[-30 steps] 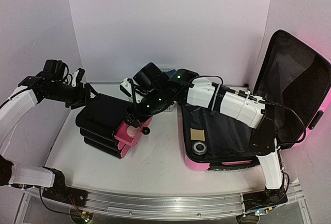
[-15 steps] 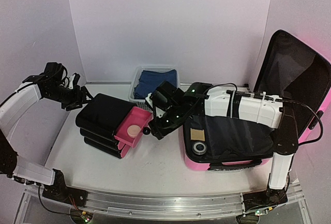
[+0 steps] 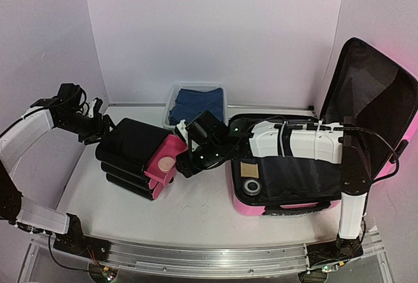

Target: Open, take out, and arrange the luggage

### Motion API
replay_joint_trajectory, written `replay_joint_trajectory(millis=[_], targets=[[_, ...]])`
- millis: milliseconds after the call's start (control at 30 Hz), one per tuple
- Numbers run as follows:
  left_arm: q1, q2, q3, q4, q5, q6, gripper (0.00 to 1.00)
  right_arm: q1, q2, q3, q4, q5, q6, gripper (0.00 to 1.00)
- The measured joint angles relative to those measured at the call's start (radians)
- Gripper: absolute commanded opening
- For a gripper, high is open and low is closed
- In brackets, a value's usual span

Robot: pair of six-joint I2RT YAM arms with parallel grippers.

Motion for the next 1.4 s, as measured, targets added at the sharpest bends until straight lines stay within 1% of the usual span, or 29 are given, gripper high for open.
replay_joint_trajectory(millis=[133,433,500,667,800,900,1033,1067,1200,1400], targets=[[0.004,0.000,-0.023,0.016,0.010,-0.002,0.70,0.000,0.040,0.024,0.058,-0.011,-0.001,0.71],[0.010,-0.012,-0.087,0.069,0.029,-0.011,0.69,0.002,0.138,0.153,0.155,-0.013,0.001,0.80],[0.011,-0.015,-0.093,0.076,0.027,-0.016,0.69,0.002,0.170,0.190,0.151,-0.010,-0.002,0.81],[0.016,-0.021,-0.098,0.080,0.024,-0.021,0.69,0.001,0.201,0.204,0.137,-0.003,-0.005,0.85],[0.016,-0.024,-0.099,0.078,0.023,-0.021,0.69,0.001,0.187,0.172,0.163,-0.019,-0.040,0.86],[0.014,-0.026,-0.099,0.072,0.027,-0.021,0.69,0.002,0.144,0.095,0.179,-0.062,-0.093,0.84],[0.013,-0.027,-0.099,0.068,0.029,-0.020,0.69,0.000,0.082,0.000,0.188,-0.114,-0.181,0.74],[0.013,-0.027,-0.099,0.068,0.029,-0.020,0.69,-0.002,0.079,-0.011,0.198,-0.127,-0.201,0.72],[0.013,-0.027,-0.099,0.068,0.029,-0.020,0.69,-0.016,0.088,-0.030,0.251,-0.185,-0.243,0.70],[0.013,-0.027,-0.099,0.068,0.030,-0.021,0.69,-0.058,0.136,-0.042,0.398,-0.241,-0.266,0.65]])
